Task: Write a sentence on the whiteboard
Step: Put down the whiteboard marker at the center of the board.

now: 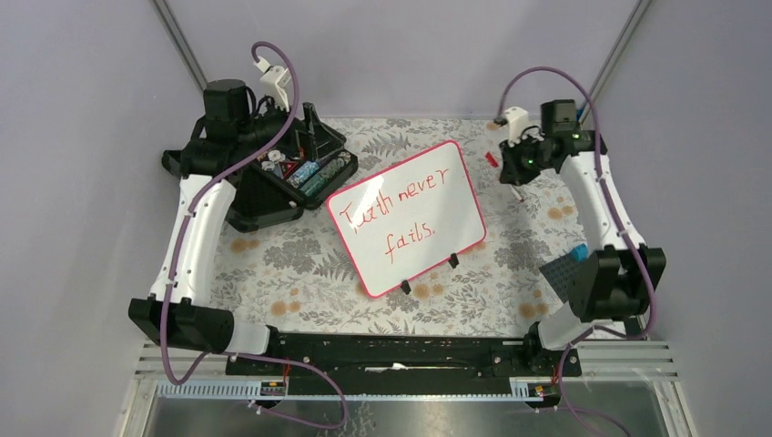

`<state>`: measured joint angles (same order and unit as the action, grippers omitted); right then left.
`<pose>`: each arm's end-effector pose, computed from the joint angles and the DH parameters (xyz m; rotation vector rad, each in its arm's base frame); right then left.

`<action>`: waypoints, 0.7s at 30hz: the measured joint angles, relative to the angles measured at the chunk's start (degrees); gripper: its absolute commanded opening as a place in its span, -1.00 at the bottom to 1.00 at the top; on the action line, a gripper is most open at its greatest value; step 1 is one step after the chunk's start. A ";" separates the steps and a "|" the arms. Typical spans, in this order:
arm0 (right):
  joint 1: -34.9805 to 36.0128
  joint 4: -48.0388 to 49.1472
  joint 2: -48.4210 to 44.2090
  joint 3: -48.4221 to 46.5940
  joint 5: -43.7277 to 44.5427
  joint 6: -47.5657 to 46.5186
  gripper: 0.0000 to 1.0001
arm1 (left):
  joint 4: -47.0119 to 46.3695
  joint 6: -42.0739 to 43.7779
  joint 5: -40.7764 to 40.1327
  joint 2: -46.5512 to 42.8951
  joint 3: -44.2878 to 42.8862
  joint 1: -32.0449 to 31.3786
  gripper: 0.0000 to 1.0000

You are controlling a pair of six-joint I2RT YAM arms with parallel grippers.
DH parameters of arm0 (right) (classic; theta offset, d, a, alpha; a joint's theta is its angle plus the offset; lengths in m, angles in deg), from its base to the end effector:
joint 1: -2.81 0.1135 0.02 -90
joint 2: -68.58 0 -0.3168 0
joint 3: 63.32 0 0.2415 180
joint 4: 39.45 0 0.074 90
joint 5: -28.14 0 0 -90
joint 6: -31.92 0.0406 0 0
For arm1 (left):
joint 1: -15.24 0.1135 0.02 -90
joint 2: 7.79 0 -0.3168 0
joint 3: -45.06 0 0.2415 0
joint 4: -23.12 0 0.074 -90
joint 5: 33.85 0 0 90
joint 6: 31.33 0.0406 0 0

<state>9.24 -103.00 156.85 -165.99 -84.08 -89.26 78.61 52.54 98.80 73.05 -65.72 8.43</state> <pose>0.3136 0.0508 0.4058 -0.9224 2.1745 0.2639 0.2674 -0.0596 0.5020 0.4891 1.9378 -0.8906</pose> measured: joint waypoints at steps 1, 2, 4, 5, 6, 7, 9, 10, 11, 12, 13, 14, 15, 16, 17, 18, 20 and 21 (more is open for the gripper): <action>-2.95 0.31 1.51 -0.20 -0.81 0.57 -0.96 | -1.36 -0.42 -1.29 -0.85 0.92 0.04 0.98; -5.75 0.61 3.19 -0.37 -1.38 1.16 -0.92 | -2.38 -0.72 -2.40 -1.53 2.05 0.04 0.98; -10.08 1.49 6.21 -0.37 -1.53 2.25 -0.87 | -3.82 -1.40 -4.87 -2.67 4.87 0.15 0.98; -12.33 2.10 7.87 -0.35 -1.44 2.82 -0.87 | -4.39 -1.60 -6.23 -2.95 6.32 0.22 0.98; -14.03 2.64 9.25 -0.28 -1.38 3.28 -0.87 | -4.72 -1.75 -7.30 -3.02 7.28 0.31 0.98; -15.58 3.58 10.58 0.02 -1.36 3.89 -0.87 | -4.85 -1.88 -8.22 -3.02 8.02 0.33 0.98; -17.64 5.62 12.55 1.18 -0.94 4.76 -0.87 | -4.96 -1.92 -10.21 -3.06 9.46 0.37 0.98; -18.36 6.69 13.38 2.01 -0.74 5.20 -0.87 | -5.07 -1.90 -11.06 -3.15 9.94 0.37 0.98; -18.80 7.54 14.03 2.73 -0.35 5.49 -0.87 | -5.18 -1.88 -11.67 -3.26 10.36 0.37 0.98; -19.12 8.46 14.73 3.41 0.20 5.64 -0.88 | -5.22 -1.86 -12.44 -3.48 10.84 0.37 0.98; -19.34 9.31 15.45 3.93 0.52 5.81 -0.88 | -5.25 -1.81 -13.00 -3.65 11.28 0.37 0.98; -19.61 10.29 16.50 4.37 0.90 6.03 -0.88 | -5.27 -1.66 -13.57 -3.89 11.72 0.37 0.98; -19.71 11.06 17.27 4.66 1.33 6.16 -0.88 | -5.20 -1.55 -14.03 -4.09 12.11 0.37 0.98; -19.93 11.93 18.36 4.90 1.88 6.25 -0.88 | -5.25 -1.38 -14.53 -4.33 12.52 0.42 0.98; -20.11 12.85 19.34 5.14 2.32 6.40 -0.88 | -5.11 -1.25 -14.86 -4.48 12.76 0.42 0.98; -20.26 14.16 20.52 5.60 2.97 6.58 -0.88 | -5.22 -1.11 -15.34 -4.68 13.11 0.44 0.98; -20.52 15.72 21.90 6.40 3.78 6.86 -0.87 | -5.18 -0.83 -16.06 -5.09 13.77 0.44 0.98; -20.65 16.41 22.62 6.86 4.24 7.06 -0.87 | -5.25 -0.74 -16.35 -5.38 14.16 0.48 0.98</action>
<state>-11.41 -86.58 179.47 -159.13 -79.84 -82.20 73.36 51.79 82.46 67.67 -51.56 8.92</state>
